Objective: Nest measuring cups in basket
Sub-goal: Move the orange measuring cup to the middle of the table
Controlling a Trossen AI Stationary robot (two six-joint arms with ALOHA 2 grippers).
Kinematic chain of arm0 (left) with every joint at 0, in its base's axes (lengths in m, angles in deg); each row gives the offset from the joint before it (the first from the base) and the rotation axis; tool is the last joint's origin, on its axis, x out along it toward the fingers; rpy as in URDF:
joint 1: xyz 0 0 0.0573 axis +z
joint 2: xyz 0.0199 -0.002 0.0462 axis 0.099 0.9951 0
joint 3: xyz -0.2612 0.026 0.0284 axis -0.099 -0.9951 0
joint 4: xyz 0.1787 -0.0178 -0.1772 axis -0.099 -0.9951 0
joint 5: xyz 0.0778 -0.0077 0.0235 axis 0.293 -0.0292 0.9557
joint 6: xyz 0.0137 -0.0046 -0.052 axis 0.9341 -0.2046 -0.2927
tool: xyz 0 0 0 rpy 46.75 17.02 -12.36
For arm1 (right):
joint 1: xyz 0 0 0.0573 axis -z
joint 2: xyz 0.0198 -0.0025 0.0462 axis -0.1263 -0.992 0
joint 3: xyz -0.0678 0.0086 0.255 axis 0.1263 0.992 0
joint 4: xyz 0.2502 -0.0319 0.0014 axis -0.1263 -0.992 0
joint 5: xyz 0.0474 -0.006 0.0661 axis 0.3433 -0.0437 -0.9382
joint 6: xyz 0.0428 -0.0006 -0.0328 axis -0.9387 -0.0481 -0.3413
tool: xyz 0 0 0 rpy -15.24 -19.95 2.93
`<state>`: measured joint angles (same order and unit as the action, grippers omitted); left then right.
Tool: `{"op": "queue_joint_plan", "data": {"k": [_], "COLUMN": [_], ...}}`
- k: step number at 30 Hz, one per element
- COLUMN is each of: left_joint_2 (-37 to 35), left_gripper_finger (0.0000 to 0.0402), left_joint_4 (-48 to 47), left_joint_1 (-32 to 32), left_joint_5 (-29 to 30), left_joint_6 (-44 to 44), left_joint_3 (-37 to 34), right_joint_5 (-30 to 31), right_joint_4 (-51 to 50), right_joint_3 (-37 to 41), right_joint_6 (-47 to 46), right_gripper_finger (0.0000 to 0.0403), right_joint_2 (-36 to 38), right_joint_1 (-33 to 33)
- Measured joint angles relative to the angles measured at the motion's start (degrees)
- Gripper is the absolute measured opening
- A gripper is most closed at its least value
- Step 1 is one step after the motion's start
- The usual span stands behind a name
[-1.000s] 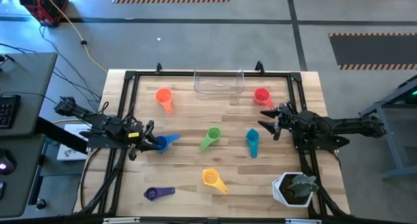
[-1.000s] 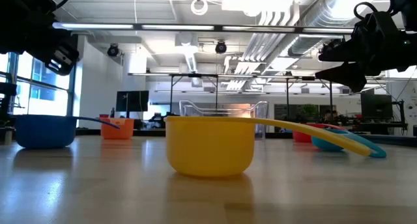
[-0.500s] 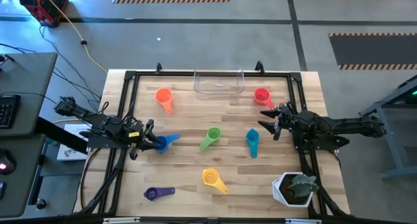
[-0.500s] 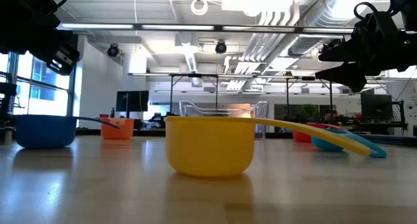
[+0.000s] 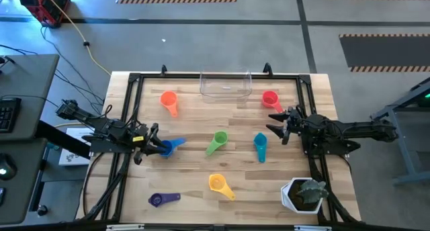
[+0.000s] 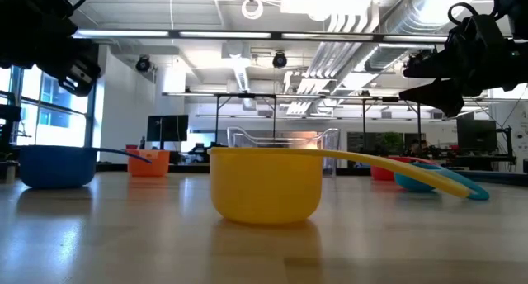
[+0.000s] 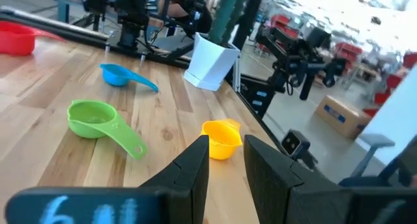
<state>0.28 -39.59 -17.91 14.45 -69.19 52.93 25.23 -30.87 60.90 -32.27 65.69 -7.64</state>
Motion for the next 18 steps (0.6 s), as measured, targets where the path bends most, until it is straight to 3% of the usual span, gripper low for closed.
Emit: {"op": "queue_joint_plan", "data": {"k": [8,18], "left_joint_2": [-0.01,0.00], "left_gripper_finger": [0.0087,0.0087], "left_joint_4": [1.30,2.15], "left_joint_1": [0.00,0.00], "left_joint_5": [8.57,16.89], "left_joint_6": [-21.52,-27.36], "left_joint_3": [0.00,0.00], "right_joint_5": [0.01,0.01], "right_joint_4": [0.00,0.01], "right_joint_3": [0.00,0.00], "right_joint_6": [-0.01,-0.01], "right_gripper_finger": [0.0282,0.0282], "right_joint_2": [0.02,0.00], "right_joint_1": [0.00,0.00]}}
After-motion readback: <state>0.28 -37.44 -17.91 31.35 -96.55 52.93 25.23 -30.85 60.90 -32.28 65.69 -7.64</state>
